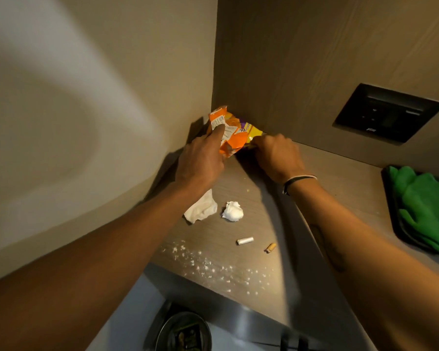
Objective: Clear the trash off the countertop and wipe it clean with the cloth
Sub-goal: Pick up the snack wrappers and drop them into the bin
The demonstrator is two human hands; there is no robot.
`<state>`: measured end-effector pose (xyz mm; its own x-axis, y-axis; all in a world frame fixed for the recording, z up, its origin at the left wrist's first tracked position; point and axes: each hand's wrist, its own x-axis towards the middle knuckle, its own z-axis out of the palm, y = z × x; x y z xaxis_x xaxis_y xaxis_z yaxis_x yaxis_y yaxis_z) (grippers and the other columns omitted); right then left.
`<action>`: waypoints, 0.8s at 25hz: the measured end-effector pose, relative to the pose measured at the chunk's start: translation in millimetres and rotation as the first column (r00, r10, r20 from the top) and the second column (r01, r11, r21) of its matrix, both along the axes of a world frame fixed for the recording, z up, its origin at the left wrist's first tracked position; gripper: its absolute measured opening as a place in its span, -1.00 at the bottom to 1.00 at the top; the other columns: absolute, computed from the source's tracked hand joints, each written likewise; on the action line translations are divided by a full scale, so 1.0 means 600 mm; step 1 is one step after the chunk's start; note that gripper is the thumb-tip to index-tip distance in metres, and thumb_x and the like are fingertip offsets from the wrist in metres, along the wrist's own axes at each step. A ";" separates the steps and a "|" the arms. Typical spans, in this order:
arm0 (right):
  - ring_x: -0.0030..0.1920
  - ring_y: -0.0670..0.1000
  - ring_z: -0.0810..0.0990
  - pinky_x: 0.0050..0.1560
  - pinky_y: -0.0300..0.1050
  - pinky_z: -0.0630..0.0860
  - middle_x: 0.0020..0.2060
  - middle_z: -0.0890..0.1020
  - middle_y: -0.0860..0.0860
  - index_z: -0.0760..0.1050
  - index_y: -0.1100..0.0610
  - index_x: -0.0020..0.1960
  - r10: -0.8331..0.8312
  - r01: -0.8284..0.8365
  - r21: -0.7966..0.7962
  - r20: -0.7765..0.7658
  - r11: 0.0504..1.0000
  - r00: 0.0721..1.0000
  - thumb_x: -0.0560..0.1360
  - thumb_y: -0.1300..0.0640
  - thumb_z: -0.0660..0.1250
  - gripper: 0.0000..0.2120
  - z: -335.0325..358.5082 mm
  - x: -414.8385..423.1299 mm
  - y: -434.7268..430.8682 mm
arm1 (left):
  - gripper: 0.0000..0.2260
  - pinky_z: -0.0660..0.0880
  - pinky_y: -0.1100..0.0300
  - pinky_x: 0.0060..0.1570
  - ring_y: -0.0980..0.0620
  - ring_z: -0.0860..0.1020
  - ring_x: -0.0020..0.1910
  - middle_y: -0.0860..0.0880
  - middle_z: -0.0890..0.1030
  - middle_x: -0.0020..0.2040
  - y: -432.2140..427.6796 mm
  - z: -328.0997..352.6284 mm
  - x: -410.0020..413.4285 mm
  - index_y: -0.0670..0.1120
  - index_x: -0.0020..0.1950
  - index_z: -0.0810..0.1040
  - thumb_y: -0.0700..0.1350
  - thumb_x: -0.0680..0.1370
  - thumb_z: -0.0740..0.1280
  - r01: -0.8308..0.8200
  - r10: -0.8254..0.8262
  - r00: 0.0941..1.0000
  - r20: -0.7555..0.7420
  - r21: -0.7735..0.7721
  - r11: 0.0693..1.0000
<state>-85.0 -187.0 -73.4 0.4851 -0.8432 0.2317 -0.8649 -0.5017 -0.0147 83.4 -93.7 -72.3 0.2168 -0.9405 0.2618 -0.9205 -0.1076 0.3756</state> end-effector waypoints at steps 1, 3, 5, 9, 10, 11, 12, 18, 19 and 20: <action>0.03 0.39 0.68 -0.11 0.08 0.55 0.03 0.71 0.26 0.63 0.11 0.20 -0.038 0.038 -0.035 0.004 0.999 0.999 0.66 0.09 0.28 -0.79 0.005 -0.007 0.015 | -0.34 0.53 -0.18 0.37 -0.26 0.55 0.45 -0.20 0.56 0.50 0.012 0.009 -0.003 -0.05 0.70 0.24 -0.09 0.65 0.44 -0.003 0.002 1.000 -0.025 -0.048 0.999; 0.03 0.39 0.68 -0.10 0.13 0.60 0.02 0.73 0.24 0.65 0.08 0.23 -0.096 0.106 -0.086 0.114 0.991 0.989 0.61 0.10 0.32 -0.76 0.022 -0.025 0.053 | -0.38 0.54 -0.12 0.34 -0.25 0.57 0.43 -0.20 0.59 0.48 0.046 0.033 -0.011 -0.06 0.69 0.28 -0.15 0.66 0.43 -0.003 -0.021 0.993 -0.117 -0.204 0.979; 0.02 0.36 0.70 -0.11 0.13 0.61 0.06 0.76 0.18 0.67 0.01 0.28 -0.044 0.105 -0.190 0.302 0.976 0.952 0.52 0.12 0.37 -0.66 0.042 -0.039 0.114 | -0.40 0.53 0.10 0.32 -0.16 0.60 0.41 -0.18 0.61 0.47 0.097 0.056 -0.017 -0.09 0.67 0.34 -0.19 0.64 0.43 -0.016 -0.085 0.962 -0.260 -0.364 0.931; 0.01 0.23 0.70 0.04 0.07 0.54 0.22 0.76 0.01 0.67 0.04 0.33 0.179 0.057 -0.435 0.483 0.899 0.857 0.54 0.29 0.37 -0.60 0.053 -0.037 0.289 | -0.45 0.35 0.60 0.29 0.18 0.43 0.45 -0.22 0.56 0.50 0.246 0.071 -0.020 -0.23 0.59 0.41 -0.20 0.63 0.45 -0.027 -0.192 0.920 -0.342 -0.543 0.839; 0.00 0.23 0.69 0.05 0.08 0.51 0.25 0.74 0.00 0.67 0.06 0.34 0.217 0.028 -0.436 0.501 0.900 0.838 0.58 0.29 0.36 -0.63 0.048 -0.033 0.338 | -0.46 0.38 0.54 0.34 0.11 0.47 0.48 -0.22 0.54 0.51 0.289 0.063 -0.017 -0.25 0.59 0.42 -0.20 0.63 0.46 -0.052 -0.181 0.911 -0.370 -0.538 0.841; -0.02 0.24 0.68 0.05 0.11 0.52 0.27 0.73 0.01 0.66 0.09 0.35 0.246 -0.005 -0.426 0.513 0.905 0.823 0.63 0.28 0.34 -0.67 0.038 -0.029 0.388 | -0.46 0.43 0.43 0.40 0.00 0.50 0.51 -0.23 0.53 0.52 0.331 0.050 -0.014 -0.26 0.58 0.42 -0.20 0.62 0.47 -0.086 -0.158 0.900 -0.406 -0.522 0.849; -0.03 0.26 0.67 0.04 0.17 0.54 0.28 0.72 0.02 0.66 0.11 0.36 0.266 -0.034 -0.408 0.528 0.913 0.806 0.66 0.25 0.33 -0.70 0.026 -0.028 0.439 | -0.46 0.48 0.30 0.43 -0.08 0.52 0.52 -0.24 0.53 0.53 0.375 0.029 -0.011 -0.27 0.58 0.42 -0.21 0.62 0.47 -0.122 -0.132 0.888 -0.440 -0.503 0.856; -0.08 0.20 0.67 0.07 0.07 0.49 0.26 0.72 -0.02 0.70 0.16 0.29 0.312 -0.209 -0.243 0.555 0.947 0.771 0.65 0.20 0.38 -0.76 -0.093 -0.044 0.672 | -0.46 0.56 0.17 0.37 0.00 0.57 0.48 -0.09 0.56 0.52 0.619 -0.142 -0.007 -0.13 0.58 0.45 -0.17 0.62 0.49 -0.340 0.102 0.801 -0.590 -0.309 0.888; -0.10 0.19 0.68 0.05 0.04 0.47 0.26 0.72 -0.03 0.71 0.14 0.27 0.295 -0.224 -0.196 0.530 0.955 0.795 0.66 0.19 0.37 -0.77 -0.127 -0.046 0.696 | -0.46 0.56 0.20 0.36 0.01 0.57 0.47 -0.09 0.57 0.51 0.650 -0.177 -0.010 -0.13 0.58 0.46 -0.15 0.62 0.49 -0.357 0.159 0.786 -0.597 -0.228 0.906; -0.11 0.19 0.68 0.03 0.01 0.45 0.25 0.73 -0.03 0.72 0.13 0.25 0.280 -0.234 -0.153 0.498 0.960 0.821 0.68 0.17 0.35 -0.77 -0.166 -0.048 0.717 | -0.46 0.54 0.25 0.36 0.01 0.58 0.46 -0.11 0.59 0.50 0.676 -0.215 -0.014 -0.15 0.57 0.47 -0.15 0.61 0.50 -0.368 0.210 0.777 -0.593 -0.157 0.916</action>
